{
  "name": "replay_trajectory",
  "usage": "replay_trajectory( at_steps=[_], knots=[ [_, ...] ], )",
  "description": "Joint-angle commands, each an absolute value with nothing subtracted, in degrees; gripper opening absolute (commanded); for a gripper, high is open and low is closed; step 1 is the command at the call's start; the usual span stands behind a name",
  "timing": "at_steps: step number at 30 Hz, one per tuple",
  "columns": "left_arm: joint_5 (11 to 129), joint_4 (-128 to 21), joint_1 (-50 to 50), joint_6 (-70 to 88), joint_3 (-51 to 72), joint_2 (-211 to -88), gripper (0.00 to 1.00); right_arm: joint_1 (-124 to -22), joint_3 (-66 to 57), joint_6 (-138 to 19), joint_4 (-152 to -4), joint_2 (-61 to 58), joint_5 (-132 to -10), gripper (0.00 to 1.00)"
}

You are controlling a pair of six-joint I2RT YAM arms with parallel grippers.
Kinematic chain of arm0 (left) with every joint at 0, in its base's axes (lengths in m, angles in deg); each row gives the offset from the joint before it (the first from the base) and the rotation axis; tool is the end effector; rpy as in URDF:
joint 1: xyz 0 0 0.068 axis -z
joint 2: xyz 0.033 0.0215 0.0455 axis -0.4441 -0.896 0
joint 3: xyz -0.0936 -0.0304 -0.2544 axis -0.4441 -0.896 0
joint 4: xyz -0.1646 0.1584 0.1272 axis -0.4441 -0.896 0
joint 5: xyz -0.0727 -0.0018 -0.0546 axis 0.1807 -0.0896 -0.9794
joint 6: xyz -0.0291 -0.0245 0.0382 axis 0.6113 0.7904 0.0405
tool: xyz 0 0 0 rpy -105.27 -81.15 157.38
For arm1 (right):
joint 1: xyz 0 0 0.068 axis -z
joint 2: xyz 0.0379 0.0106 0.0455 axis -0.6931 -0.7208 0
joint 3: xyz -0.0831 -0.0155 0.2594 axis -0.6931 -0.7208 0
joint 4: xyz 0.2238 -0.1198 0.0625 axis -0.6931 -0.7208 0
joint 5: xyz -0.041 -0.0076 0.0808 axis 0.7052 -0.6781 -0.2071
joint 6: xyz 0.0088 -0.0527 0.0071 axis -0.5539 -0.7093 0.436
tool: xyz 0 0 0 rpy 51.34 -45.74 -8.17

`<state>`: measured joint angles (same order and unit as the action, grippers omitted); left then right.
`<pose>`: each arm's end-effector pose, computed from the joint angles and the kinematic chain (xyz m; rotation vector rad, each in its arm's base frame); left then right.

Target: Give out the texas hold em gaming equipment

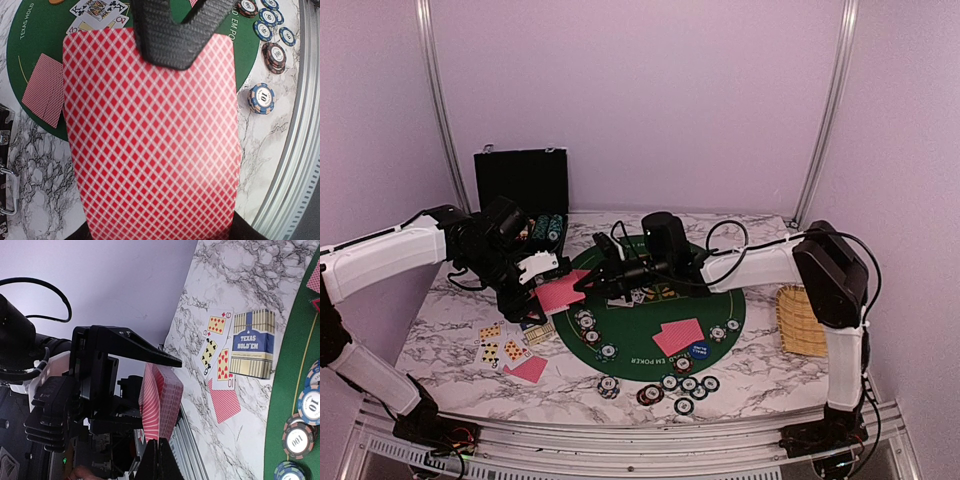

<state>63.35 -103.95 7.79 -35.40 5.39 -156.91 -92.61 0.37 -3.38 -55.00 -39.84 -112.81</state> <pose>0.2306 -0.1676 0.2699 1.5345 2.1829 -0.3614 0.2898 0.3711 0.2096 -0.4917 2.3197 1.9650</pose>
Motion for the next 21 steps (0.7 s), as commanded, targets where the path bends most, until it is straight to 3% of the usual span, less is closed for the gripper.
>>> replay_trajectory(
  at_steps=[1, 21],
  knots=[
    [62.32, -104.29, 7.47, -35.49, 6.70, -156.24, 0.00, -91.34, -0.21, -2.78, -53.43, -37.15, -114.03, 0.00],
    [62.69, -104.24, 7.47, -35.47, 6.26, -155.69, 0.00, -83.75, -2.00, -13.00, -67.03, -29.98, -114.21, 0.00]
  ],
)
